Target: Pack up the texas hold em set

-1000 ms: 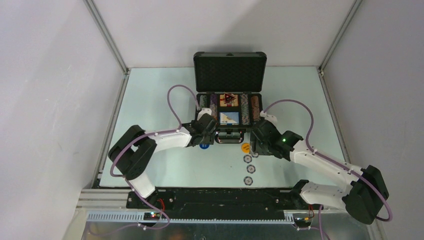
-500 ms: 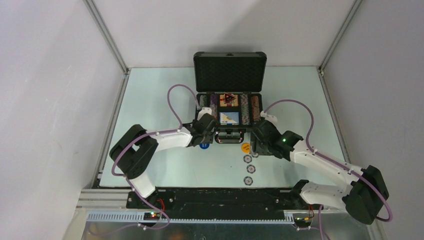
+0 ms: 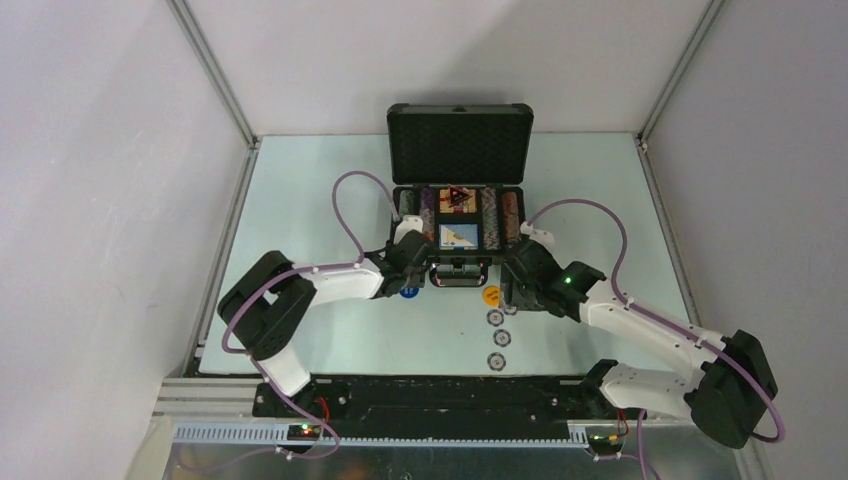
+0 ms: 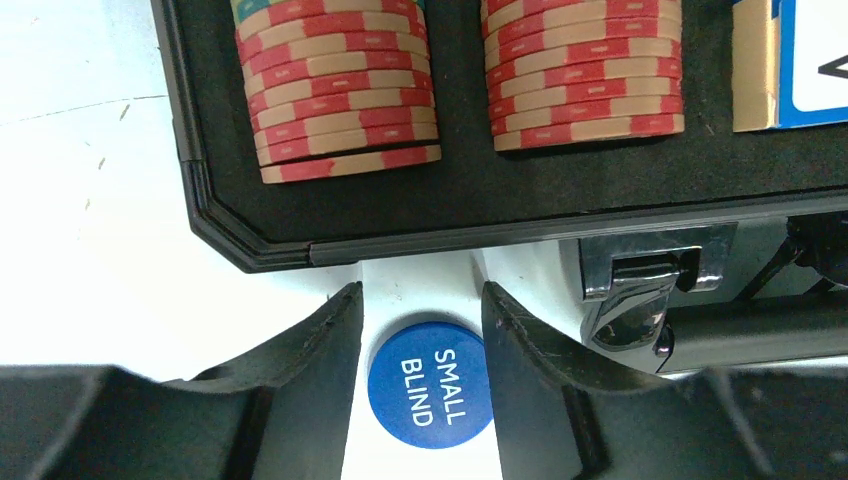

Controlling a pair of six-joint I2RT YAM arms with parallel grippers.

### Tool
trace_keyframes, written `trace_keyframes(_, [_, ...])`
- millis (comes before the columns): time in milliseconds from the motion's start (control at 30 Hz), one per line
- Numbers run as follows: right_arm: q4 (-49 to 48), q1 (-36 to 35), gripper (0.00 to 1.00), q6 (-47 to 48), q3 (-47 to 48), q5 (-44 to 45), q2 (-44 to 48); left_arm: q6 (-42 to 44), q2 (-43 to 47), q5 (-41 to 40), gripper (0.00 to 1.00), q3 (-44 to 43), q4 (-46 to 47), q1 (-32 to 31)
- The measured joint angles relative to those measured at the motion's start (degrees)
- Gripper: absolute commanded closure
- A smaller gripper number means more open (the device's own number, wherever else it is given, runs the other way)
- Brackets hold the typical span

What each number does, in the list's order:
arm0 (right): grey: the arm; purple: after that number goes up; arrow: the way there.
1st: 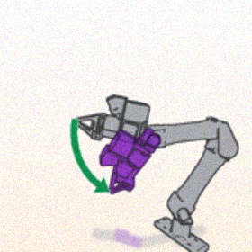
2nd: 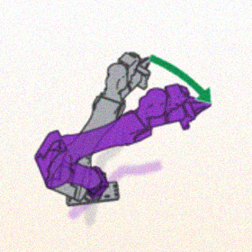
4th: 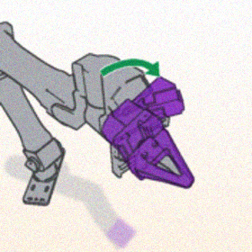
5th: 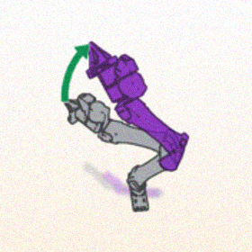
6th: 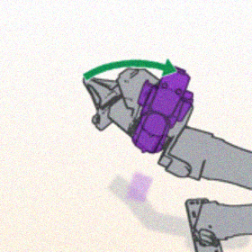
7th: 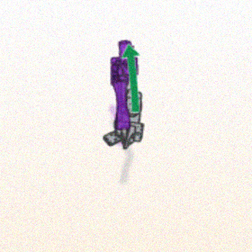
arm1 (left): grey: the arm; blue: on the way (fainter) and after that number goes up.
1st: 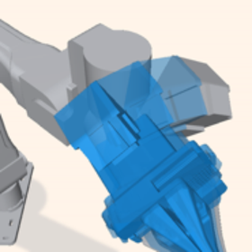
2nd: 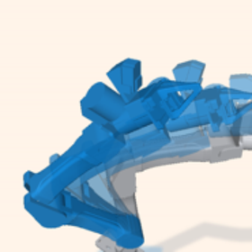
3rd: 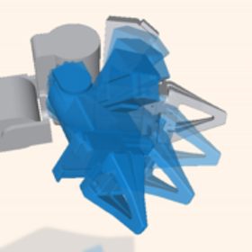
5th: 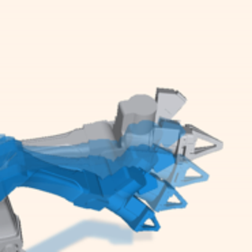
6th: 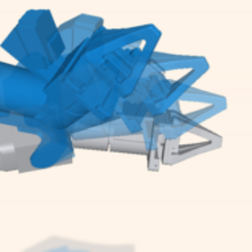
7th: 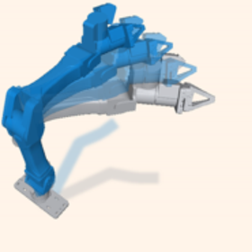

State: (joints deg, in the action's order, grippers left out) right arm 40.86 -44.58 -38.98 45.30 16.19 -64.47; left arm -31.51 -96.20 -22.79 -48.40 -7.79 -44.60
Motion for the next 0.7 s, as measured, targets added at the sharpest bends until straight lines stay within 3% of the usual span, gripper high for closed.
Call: trace_keyframes(700, [-0.35,-0.28,0.32,0.0,-0.09,-0.07,-0.83,-1.57,4.24,-0.2,0.54,6.01,4.35,-1.73])
